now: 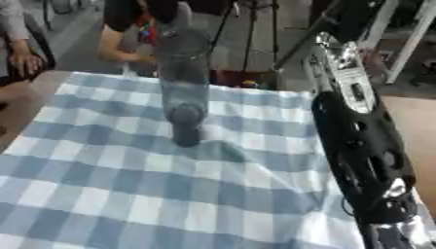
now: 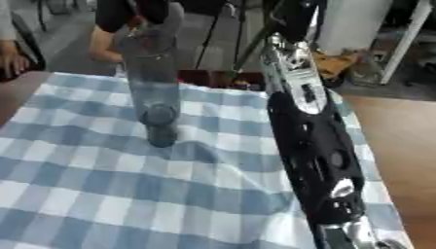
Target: Arrange flowers into the vase.
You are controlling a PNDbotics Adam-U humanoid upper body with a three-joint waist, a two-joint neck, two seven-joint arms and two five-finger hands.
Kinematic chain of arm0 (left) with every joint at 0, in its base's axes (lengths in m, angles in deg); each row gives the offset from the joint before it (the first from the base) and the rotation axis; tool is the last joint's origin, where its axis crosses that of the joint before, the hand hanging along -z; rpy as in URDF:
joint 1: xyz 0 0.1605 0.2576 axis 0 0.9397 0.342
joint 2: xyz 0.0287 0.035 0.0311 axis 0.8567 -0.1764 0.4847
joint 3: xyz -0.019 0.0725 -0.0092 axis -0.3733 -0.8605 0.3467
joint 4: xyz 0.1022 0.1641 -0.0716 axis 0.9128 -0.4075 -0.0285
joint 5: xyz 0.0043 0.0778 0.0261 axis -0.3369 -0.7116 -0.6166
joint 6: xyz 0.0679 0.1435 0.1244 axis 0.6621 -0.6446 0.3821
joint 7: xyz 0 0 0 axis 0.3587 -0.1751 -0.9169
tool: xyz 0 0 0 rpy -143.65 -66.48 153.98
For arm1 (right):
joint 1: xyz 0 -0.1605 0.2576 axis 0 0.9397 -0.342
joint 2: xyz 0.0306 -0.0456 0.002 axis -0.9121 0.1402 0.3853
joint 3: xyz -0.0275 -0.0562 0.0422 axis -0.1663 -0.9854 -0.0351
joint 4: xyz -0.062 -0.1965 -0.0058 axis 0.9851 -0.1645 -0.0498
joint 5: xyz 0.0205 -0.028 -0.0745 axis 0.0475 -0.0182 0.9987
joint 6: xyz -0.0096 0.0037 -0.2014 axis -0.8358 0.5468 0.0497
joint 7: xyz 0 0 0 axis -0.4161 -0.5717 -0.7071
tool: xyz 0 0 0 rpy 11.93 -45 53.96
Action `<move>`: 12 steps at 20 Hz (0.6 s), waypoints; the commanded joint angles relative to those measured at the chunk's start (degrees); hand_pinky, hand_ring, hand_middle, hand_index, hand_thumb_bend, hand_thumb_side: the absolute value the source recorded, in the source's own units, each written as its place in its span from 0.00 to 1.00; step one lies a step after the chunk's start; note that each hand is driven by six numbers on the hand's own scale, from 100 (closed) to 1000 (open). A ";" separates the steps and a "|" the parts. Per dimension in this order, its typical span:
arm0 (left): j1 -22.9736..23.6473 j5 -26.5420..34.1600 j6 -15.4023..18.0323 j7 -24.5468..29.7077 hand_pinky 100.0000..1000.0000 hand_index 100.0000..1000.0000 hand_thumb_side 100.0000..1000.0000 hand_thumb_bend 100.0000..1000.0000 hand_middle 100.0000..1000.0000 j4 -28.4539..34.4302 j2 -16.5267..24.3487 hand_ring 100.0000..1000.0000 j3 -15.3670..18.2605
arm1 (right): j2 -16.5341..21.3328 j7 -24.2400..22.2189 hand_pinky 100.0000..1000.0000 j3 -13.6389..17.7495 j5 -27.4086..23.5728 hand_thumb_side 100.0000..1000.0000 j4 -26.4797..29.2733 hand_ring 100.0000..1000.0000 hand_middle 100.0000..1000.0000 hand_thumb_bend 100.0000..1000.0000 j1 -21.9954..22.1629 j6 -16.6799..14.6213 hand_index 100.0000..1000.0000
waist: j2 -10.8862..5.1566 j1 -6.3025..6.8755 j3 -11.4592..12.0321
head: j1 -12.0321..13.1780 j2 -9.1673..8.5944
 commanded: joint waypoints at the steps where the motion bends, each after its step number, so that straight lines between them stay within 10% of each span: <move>1: -0.59 0.19 0.06 0.43 0.48 0.86 0.88 0.00 0.47 0.82 0.62 0.59 -0.22 | -0.04 0.46 0.00 0.58 -0.66 0.77 0.75 0.00 0.00 0.00 -2.44 1.45 0.00 | -1.23 0.12 0.26 | -0.35 -0.37; 12: -0.59 0.07 0.01 0.56 0.47 0.86 0.87 0.00 0.46 0.82 1.16 0.59 -0.18 | -0.32 4.47 0.00 2.91 -0.05 0.75 -1.31 0.00 0.00 0.00 -8.28 6.99 0.00 | -1.10 -0.81 1.84 | -1.27 -1.04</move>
